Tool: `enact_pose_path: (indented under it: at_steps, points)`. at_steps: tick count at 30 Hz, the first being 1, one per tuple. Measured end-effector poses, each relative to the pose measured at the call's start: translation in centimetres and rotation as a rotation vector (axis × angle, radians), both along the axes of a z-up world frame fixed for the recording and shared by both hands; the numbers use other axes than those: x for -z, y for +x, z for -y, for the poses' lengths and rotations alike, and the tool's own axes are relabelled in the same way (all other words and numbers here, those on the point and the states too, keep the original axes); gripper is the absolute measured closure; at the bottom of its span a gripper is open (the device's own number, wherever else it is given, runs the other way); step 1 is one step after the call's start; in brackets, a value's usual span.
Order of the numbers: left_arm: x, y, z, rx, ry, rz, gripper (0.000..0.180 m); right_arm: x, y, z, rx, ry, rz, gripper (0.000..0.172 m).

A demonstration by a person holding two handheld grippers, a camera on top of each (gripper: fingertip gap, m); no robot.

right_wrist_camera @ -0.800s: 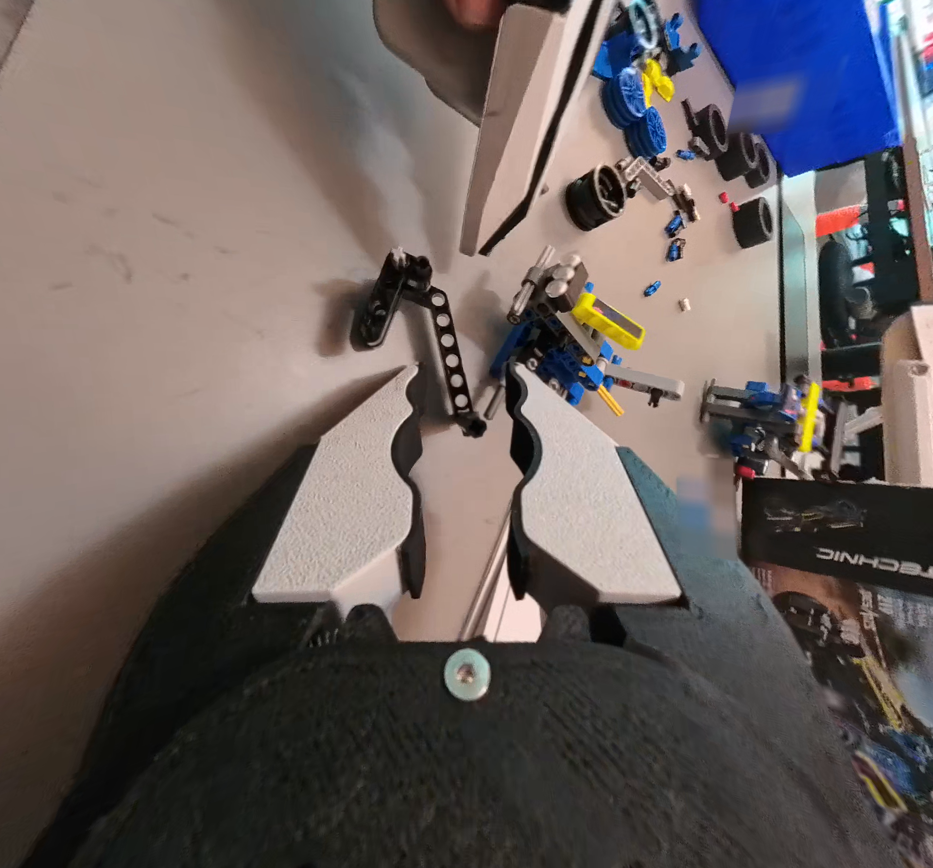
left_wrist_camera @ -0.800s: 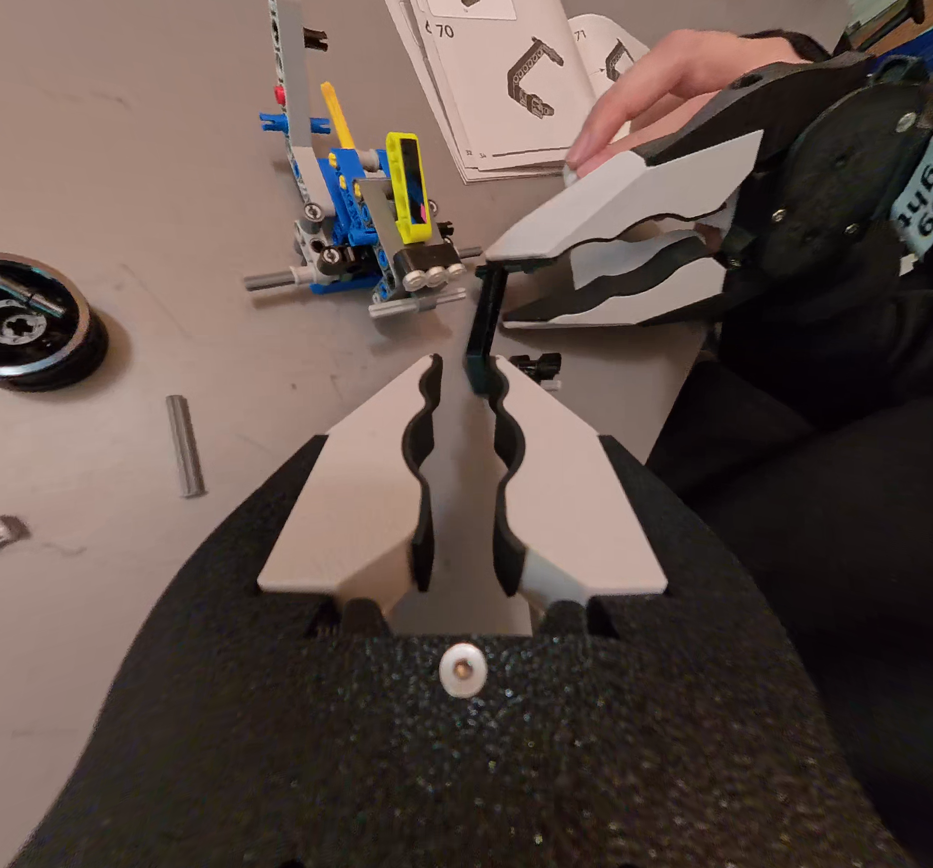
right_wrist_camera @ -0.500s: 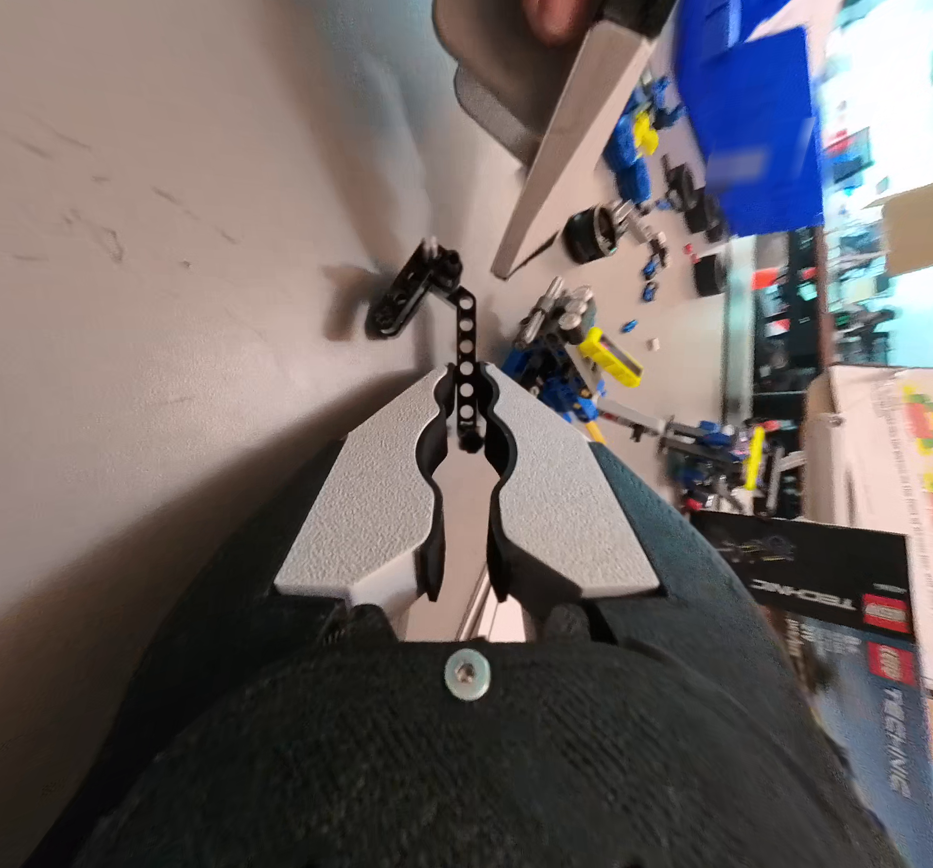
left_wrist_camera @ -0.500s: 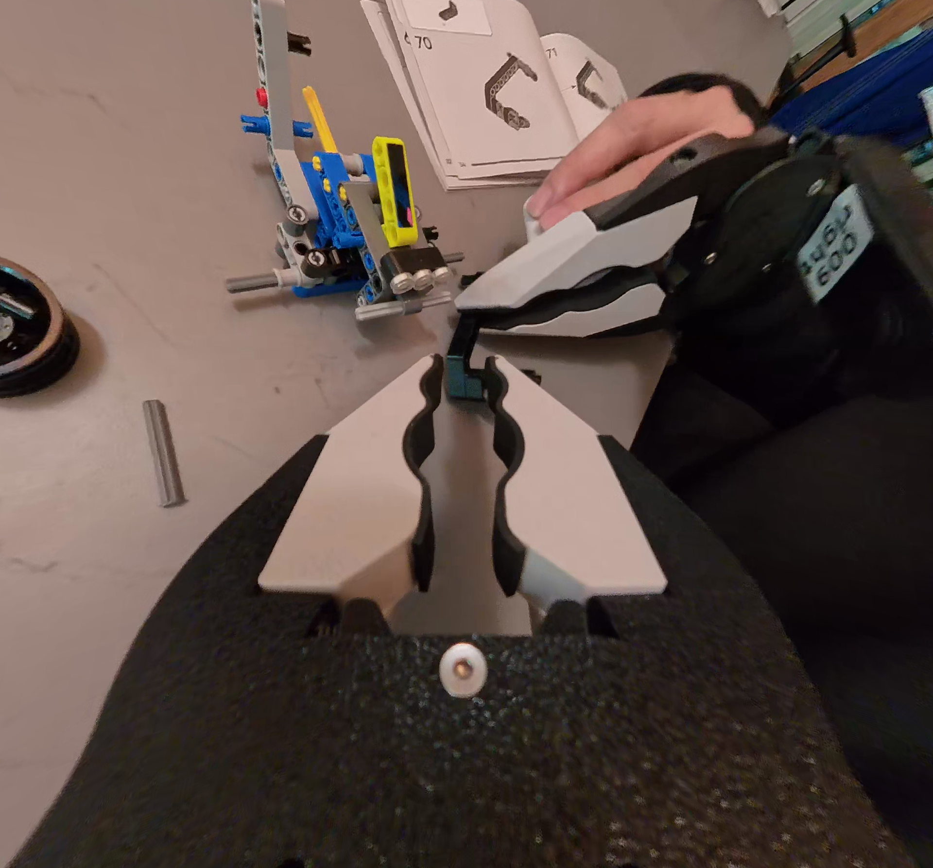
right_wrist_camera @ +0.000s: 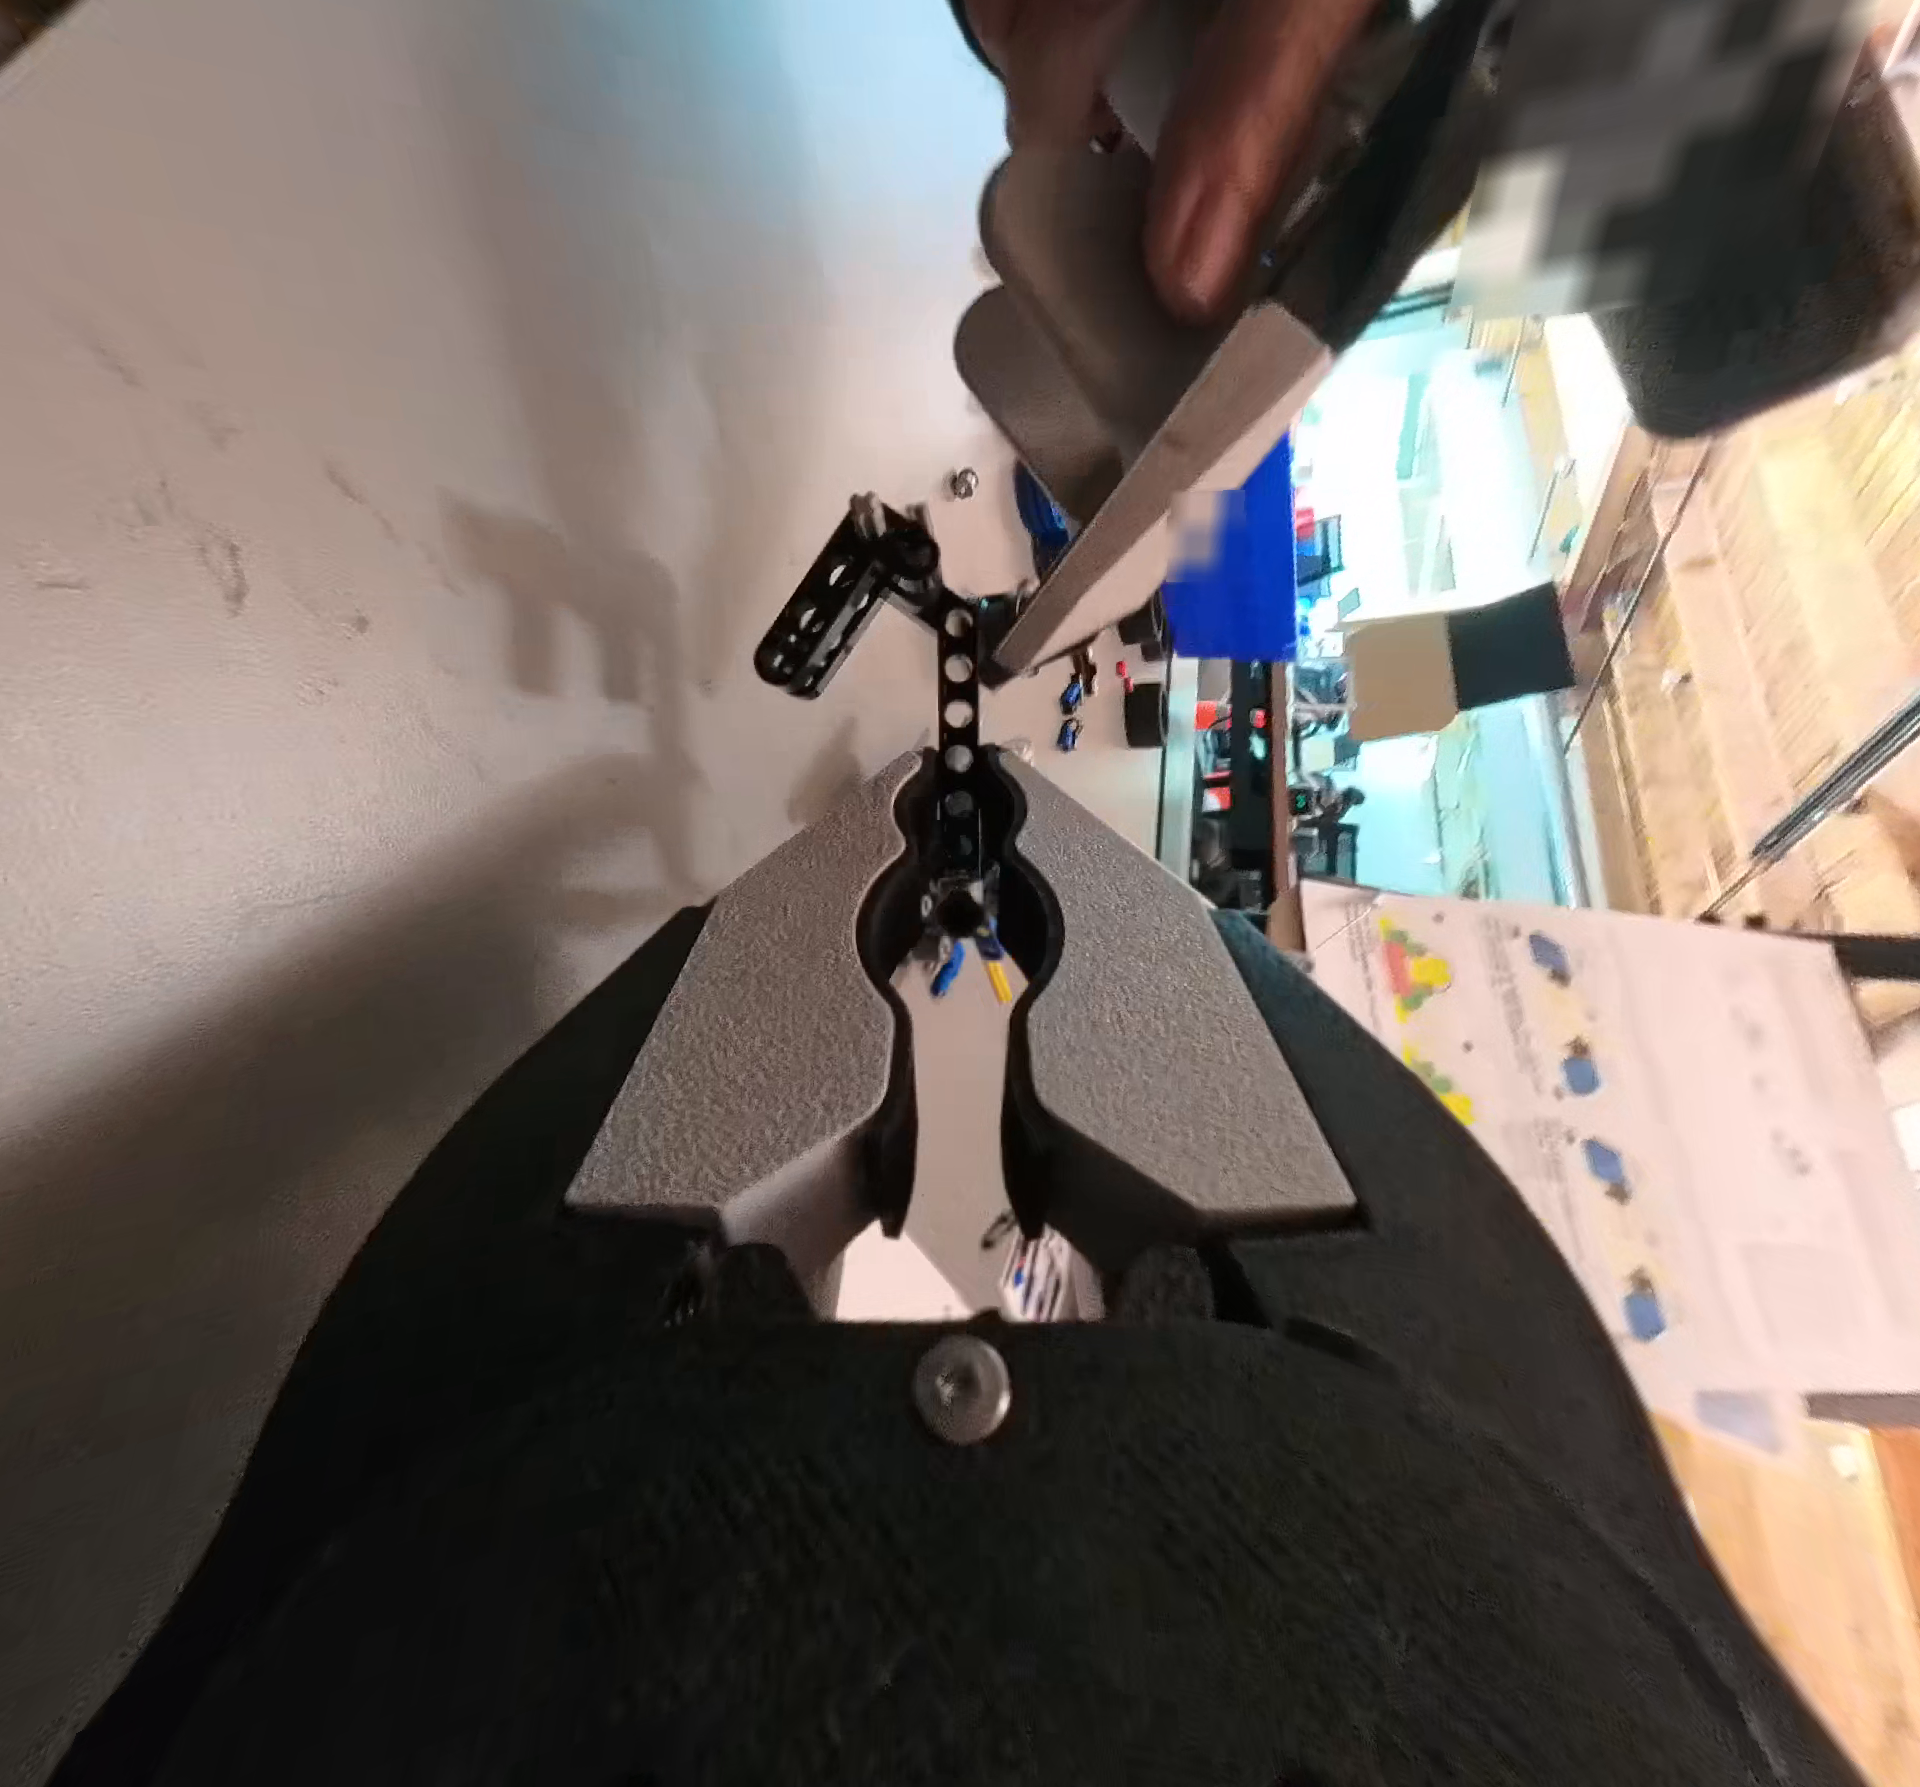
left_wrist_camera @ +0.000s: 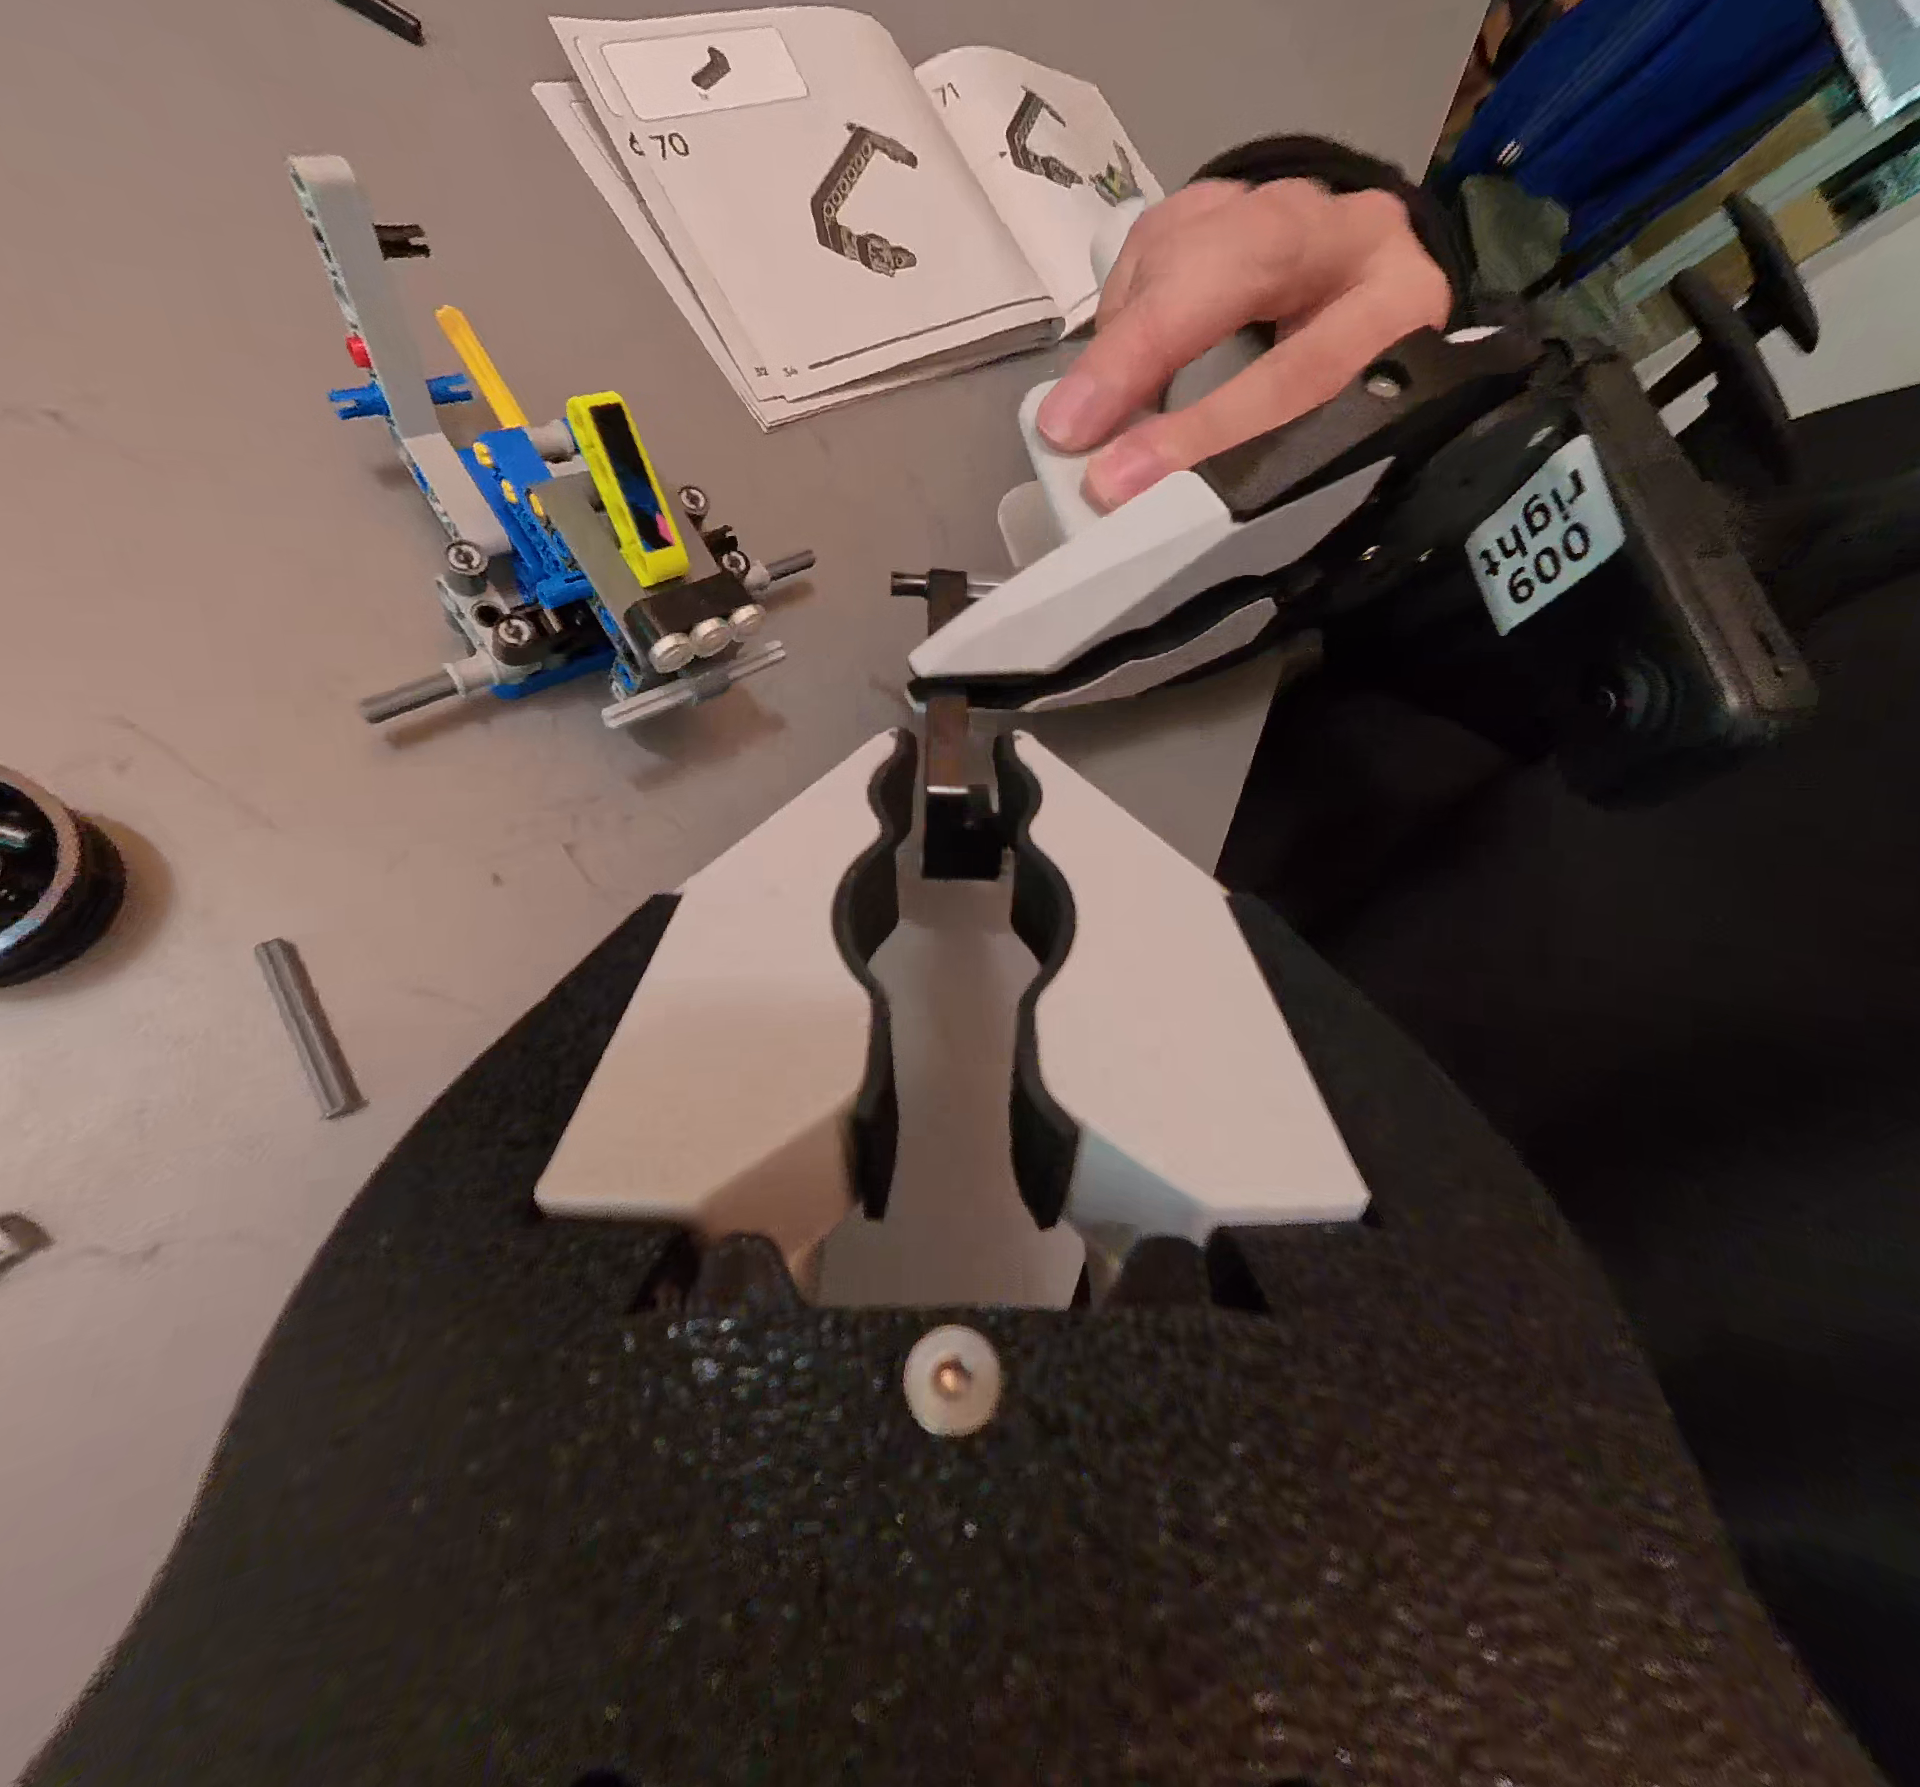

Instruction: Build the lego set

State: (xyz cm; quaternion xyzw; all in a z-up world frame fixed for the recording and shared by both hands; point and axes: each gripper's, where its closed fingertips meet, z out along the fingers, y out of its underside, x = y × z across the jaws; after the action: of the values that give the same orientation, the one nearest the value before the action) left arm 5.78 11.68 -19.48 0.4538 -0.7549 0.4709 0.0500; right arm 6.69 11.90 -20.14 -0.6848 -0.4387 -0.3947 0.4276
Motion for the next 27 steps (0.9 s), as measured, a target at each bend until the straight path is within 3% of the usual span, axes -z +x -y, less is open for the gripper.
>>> enact_pose_path:
  at_steps: [6, 16, 27]
  points:
    - [0.0, -0.4, -0.3, 0.074, -0.013, -0.048, 0.168, -1.0, -0.6, -0.8, -0.062, 0.008, 0.103, 0.168]
    - [-0.9, -1.1, -0.6, 0.181, -0.223, -0.17, 0.172, -1.9, -0.6, -1.3, -0.122, 0.021, 0.121, 0.167]
    - [-0.5, -0.6, -1.1, 0.184, -0.304, -0.318, 0.179, -0.9, -0.9, -1.6, -0.143, -0.012, 0.181, 0.168]
